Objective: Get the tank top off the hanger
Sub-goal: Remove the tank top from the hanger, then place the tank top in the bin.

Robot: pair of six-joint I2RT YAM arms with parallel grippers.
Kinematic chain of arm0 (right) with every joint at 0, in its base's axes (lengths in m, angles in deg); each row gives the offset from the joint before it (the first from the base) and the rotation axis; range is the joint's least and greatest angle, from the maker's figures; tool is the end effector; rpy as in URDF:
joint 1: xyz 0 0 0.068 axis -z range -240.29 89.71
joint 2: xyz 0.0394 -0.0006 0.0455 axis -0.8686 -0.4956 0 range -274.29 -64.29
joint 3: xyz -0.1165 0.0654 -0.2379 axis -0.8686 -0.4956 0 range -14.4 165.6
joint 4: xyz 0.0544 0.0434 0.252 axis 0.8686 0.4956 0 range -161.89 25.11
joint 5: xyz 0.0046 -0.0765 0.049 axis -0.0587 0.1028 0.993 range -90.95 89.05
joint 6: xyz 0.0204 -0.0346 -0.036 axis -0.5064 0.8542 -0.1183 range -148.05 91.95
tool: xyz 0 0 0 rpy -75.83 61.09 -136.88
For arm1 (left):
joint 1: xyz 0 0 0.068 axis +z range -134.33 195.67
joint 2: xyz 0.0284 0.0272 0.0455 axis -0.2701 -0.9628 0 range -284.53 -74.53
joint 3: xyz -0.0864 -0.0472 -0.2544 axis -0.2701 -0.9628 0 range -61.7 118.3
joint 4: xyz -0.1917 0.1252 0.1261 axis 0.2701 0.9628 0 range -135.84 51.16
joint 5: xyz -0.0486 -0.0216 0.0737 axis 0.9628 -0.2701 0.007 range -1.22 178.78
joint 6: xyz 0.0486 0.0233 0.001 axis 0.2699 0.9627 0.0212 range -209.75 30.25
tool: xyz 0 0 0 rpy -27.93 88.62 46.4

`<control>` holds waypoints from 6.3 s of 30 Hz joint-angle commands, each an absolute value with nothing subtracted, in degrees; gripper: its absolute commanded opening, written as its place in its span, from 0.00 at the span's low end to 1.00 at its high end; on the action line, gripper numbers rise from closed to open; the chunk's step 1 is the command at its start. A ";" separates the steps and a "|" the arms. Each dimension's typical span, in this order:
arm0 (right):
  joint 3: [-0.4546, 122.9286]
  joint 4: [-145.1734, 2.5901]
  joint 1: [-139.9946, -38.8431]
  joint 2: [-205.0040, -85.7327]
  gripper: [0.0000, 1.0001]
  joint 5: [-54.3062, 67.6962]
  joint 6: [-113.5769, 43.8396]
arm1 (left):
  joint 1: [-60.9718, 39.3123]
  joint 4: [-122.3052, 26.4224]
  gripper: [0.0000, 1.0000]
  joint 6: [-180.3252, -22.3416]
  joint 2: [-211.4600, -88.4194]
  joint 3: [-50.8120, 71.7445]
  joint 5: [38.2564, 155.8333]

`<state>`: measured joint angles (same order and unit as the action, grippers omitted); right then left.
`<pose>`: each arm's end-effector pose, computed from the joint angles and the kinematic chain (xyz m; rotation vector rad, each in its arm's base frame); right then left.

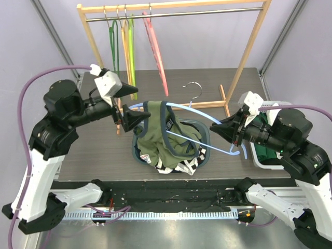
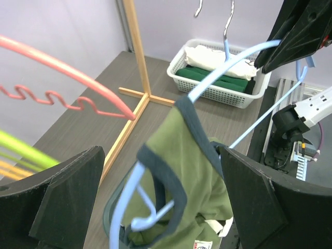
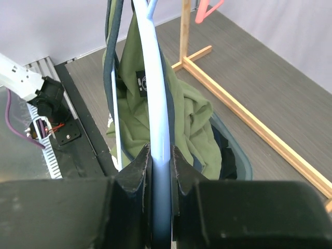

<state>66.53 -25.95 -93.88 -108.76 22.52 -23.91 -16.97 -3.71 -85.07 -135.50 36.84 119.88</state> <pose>0.0741 0.0662 0.4747 -0.8581 1.5582 0.7289 0.1194 -0.0984 0.5329 0.9295 1.4272 -0.8135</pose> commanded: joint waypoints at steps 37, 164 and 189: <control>83.25 -21.00 -93.78 -112.10 0.01 20.94 -24.98 | 9.78 4.32 1.00 -92.30 -127.26 50.61 120.78; 79.48 -15.45 -92.99 -105.06 0.01 -19.75 -21.38 | -30.99 0.04 0.00 -85.81 -144.06 28.30 110.76; 78.42 -22.41 -92.99 -112.63 0.01 -23.10 -20.93 | -36.27 -19.65 0.07 -79.56 -162.76 -1.67 98.01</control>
